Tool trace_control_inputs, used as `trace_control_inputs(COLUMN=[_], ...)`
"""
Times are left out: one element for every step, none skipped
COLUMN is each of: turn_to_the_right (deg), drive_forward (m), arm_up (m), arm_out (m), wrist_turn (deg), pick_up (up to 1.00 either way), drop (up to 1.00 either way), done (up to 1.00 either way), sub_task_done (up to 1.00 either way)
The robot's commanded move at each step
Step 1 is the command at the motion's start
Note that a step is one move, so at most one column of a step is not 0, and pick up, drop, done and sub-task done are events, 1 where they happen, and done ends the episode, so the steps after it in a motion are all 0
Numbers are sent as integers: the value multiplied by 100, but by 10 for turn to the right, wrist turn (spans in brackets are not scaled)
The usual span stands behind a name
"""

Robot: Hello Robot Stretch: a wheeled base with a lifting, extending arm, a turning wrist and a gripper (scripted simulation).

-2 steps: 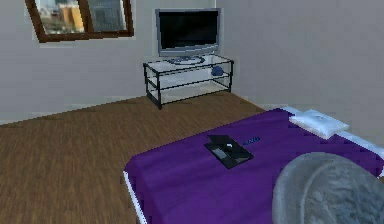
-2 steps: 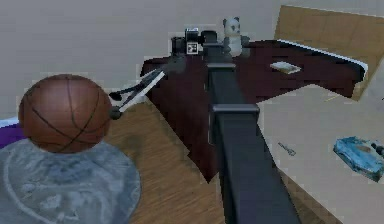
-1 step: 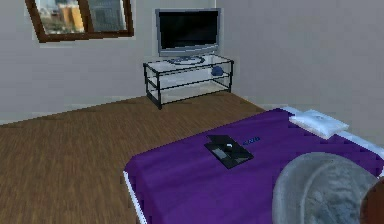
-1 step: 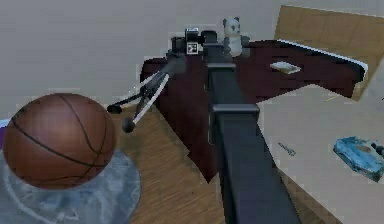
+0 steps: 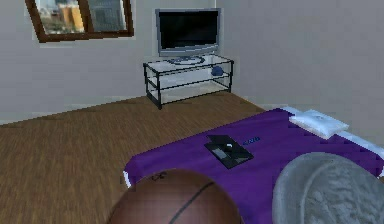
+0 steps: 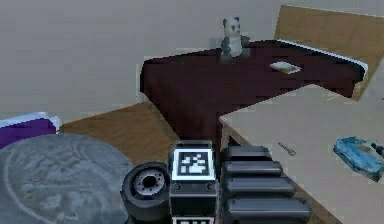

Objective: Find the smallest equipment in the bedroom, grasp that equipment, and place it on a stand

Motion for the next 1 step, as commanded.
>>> trace_control_inputs(turn_to_the_right=[-450], drive_forward=[0], arm_up=[0], arm_out=[0], wrist_turn=[0], pick_up=[0], drop=[0], done=[0], sub_task_done=[0])
